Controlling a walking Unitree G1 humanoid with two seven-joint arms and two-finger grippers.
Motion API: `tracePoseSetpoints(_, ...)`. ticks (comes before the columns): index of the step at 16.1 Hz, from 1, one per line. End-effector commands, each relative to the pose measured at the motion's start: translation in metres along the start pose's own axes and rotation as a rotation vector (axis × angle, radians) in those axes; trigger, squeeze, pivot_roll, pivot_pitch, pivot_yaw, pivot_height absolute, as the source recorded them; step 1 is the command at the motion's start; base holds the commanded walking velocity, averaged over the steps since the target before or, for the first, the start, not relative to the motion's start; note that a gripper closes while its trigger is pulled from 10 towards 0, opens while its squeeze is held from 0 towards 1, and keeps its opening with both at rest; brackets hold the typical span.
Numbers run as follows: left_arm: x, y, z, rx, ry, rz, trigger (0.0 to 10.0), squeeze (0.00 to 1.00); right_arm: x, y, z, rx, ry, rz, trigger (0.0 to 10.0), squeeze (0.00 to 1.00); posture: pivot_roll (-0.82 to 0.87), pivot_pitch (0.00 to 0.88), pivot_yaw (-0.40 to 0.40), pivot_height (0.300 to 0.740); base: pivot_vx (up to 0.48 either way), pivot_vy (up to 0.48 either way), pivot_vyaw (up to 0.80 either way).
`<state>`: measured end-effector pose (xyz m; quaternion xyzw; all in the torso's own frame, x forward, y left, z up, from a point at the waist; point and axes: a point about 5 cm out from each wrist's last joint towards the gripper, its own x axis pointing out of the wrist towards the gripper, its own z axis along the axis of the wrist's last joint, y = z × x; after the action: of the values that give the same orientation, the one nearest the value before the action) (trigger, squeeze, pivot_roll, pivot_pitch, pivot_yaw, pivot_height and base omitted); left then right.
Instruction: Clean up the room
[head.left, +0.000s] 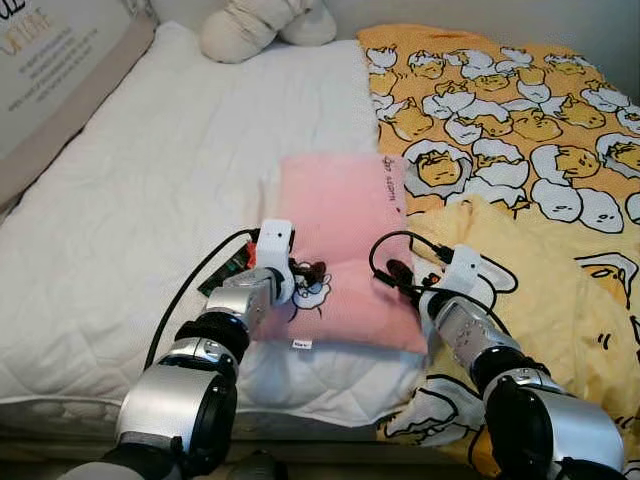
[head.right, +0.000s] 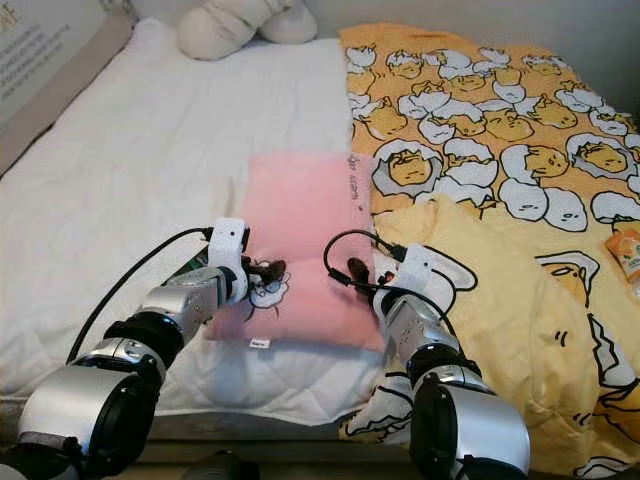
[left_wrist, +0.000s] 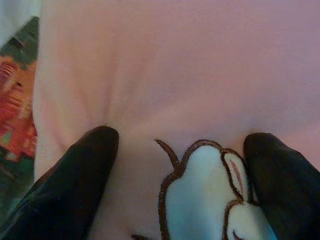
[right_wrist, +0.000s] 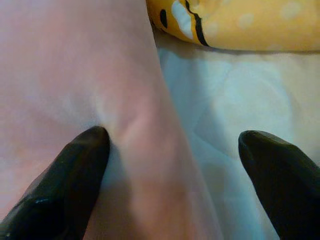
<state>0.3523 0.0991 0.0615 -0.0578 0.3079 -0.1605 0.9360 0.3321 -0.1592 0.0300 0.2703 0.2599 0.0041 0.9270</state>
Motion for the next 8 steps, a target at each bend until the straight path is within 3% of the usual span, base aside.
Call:
tracePoseSetpoints(1,0.000,0.001,-0.024,-0.056,0.092,0.003,10.0,0.00,-0.002,-0.008,-0.003,0.004,0.011,-0.036,0.0,0.00,0.13,0.034,-0.026,0.740,0.000,0.000,0.00)
tracePoseSetpoints(2,0.002,-0.004,-0.022,-0.071,0.072,-0.008,0.2,0.00,-0.002,-0.007,-0.005,0.009,0.018,-0.037,0.0,0.00,0.13,0.034,-0.026,0.740,0.000,0.000,0.00)
tracePoseSetpoints(4,0.003,-0.012,-0.012,-0.020,0.033,-0.041,0.0,0.00,0.000,-0.001,-0.008,0.005,0.021,-0.008,0.0,0.00,0.13,0.036,-0.022,0.740,0.000,0.000,0.00)
tracePoseSetpoints(6,0.005,-0.023,-0.007,0.086,0.011,-0.098,0.0,0.00,0.001,0.006,-0.009,-0.007,0.026,0.011,0.0,0.00,0.12,0.029,-0.022,0.740,0.000,0.000,0.00)
tracePoseSetpoints(8,0.006,-0.029,-0.013,0.068,0.039,-0.123,0.0,0.00,0.001,0.008,-0.013,0.002,0.043,0.019,0.0,0.00,0.12,0.025,-0.022,0.740,0.000,0.000,0.00)
